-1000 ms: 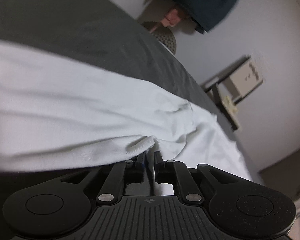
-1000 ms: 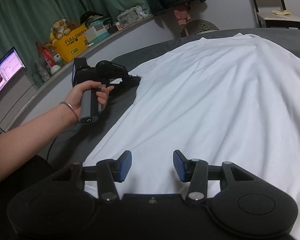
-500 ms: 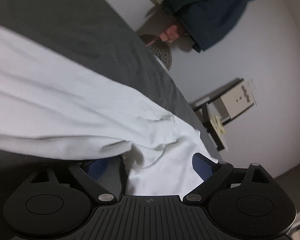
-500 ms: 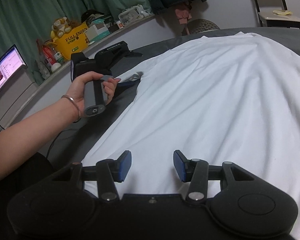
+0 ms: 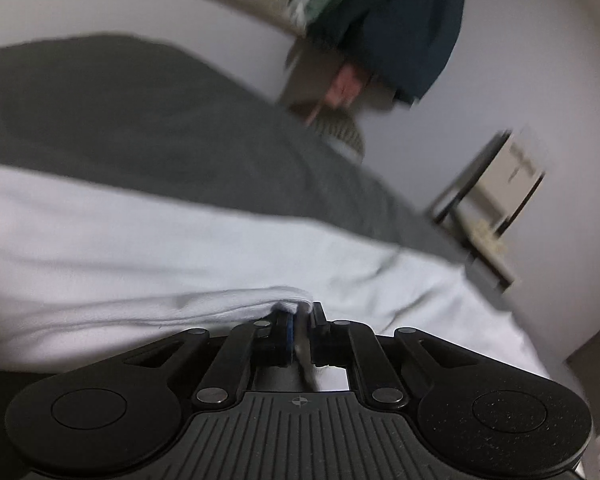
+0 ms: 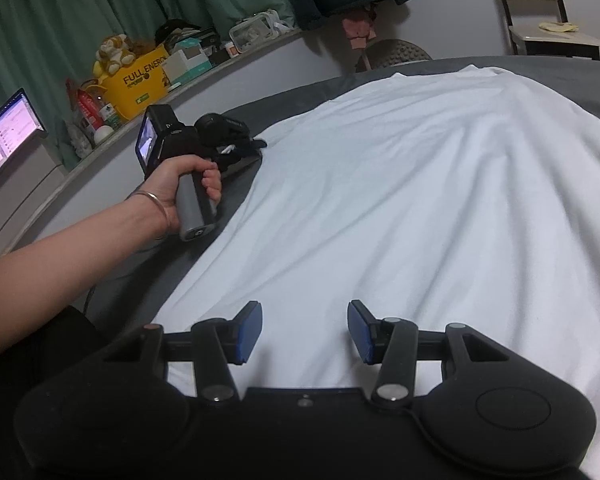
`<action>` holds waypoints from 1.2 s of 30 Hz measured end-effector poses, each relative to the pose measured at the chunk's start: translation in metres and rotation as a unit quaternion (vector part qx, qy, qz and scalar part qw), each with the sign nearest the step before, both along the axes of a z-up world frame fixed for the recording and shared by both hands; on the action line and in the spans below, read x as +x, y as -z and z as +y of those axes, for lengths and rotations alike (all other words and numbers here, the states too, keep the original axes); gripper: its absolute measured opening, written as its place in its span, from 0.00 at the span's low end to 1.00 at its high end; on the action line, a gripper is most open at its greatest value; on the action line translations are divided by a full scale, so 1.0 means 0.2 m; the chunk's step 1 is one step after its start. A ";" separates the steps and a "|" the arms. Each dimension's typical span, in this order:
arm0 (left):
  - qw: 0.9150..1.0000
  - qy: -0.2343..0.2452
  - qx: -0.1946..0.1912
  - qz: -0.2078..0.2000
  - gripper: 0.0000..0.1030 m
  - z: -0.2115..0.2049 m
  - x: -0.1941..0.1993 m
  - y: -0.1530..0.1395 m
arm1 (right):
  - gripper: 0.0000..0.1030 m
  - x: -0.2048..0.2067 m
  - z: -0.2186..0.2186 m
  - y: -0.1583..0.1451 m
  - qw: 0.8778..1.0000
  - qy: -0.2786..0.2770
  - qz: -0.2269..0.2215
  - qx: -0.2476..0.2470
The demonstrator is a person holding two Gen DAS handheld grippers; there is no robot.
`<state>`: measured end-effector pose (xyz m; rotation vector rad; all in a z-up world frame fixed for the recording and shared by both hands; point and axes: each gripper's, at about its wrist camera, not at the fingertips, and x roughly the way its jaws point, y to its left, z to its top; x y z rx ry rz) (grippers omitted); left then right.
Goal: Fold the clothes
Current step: 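Grasp the shirt edge with the left gripper and tug it flat, then grasp the shirt hem with the right gripper and pull it outward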
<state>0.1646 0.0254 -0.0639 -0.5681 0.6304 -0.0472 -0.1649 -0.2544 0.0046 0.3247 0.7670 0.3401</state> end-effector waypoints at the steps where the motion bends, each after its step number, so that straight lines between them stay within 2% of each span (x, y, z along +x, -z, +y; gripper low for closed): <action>1: 1.000 0.002 0.001 0.003 0.08 0.01 -0.01 -0.01 | 0.45 0.00 0.00 0.00 1.000 0.002 0.001 -0.001; 2: 1.000 0.004 0.002 0.009 0.08 0.01 -0.01 -0.02 | 0.45 0.00 -0.01 -0.01 1.000 0.005 -0.001 -0.004; 5: 0.999 0.019 0.004 0.037 0.19 0.01 -0.03 -0.07 | 0.47 0.00 -0.05 -0.05 1.000 0.018 -0.011 -0.016; 6: 0.999 0.024 0.007 0.047 0.28 0.01 -0.05 -0.09 | 0.48 0.00 -0.07 -0.07 0.999 0.025 -0.017 -0.021; 8: 0.998 0.031 0.021 0.055 0.54 -0.01 -0.14 -0.14 | 0.52 0.01 -0.17 -0.11 0.996 0.056 -0.032 -0.057; 9: 0.998 0.025 0.025 0.054 0.80 -0.02 -0.22 -0.18 | 0.52 0.02 -0.22 -0.13 0.994 0.072 -0.039 -0.075; 10: 0.998 0.012 0.028 0.050 0.93 -0.02 -0.30 -0.22 | 0.52 0.03 -0.31 -0.15 0.990 0.098 -0.038 -0.089; 12: 0.999 0.005 0.028 0.024 0.94 -0.07 -0.44 -0.31 | 0.52 0.06 -0.48 -0.15 0.981 0.149 -0.024 -0.120; 15: 0.999 0.034 0.005 -0.026 0.94 -0.17 -0.63 -0.42 | 0.52 0.12 -0.74 -0.10 0.959 0.222 0.017 -0.173; 19: 0.994 0.089 -0.040 -0.057 0.94 -0.36 -0.79 -0.44 | 0.43 0.18 -0.87 -0.01 0.965 0.219 0.043 -0.141; 23: 0.985 0.162 -0.017 -0.057 0.94 -0.57 -0.80 -0.41 | 0.30 0.25 -1.01 0.08 0.968 0.216 0.068 -0.108; 24: 0.983 0.176 -0.010 -0.058 0.94 -0.61 -0.79 -0.40 | 0.27 0.27 -0.99 0.09 0.970 0.211 0.065 -0.106; 26: 0.980 0.190 0.002 -0.052 0.94 -0.65 -0.79 -0.37 | 0.04 0.33 -0.94 0.07 0.967 0.214 0.064 -0.123; 28: 0.983 0.181 0.011 -0.020 0.94 -0.68 -0.77 -0.35 | 0.04 0.37 -0.92 0.05 0.959 0.231 0.065 -0.149; 29: 0.984 0.176 0.004 -0.012 0.94 -0.67 -0.75 -0.35 | 0.04 0.38 -0.89 -0.01 0.954 0.247 0.039 -0.168; 31: 0.984 0.176 -0.016 -0.025 0.94 -0.65 -0.74 -0.34 | 0.04 0.38 -0.84 -0.14 0.938 0.278 -0.013 -0.205; 32: 0.984 0.176 -0.026 -0.031 0.94 -0.64 -0.74 -0.33 | 0.04 0.37 -0.74 -0.21 0.935 0.259 -0.055 -0.235; 34: 0.984 0.172 -0.011 -0.041 0.94 -0.62 -0.71 -0.31 | 0.04 0.36 -0.51 -0.22 0.951 0.168 -0.070 -0.249; 36: 0.987 0.156 0.003 -0.027 0.94 -0.61 -0.65 -0.28 | 0.04 0.34 -0.28 -0.22 0.959 0.075 -0.084 -0.260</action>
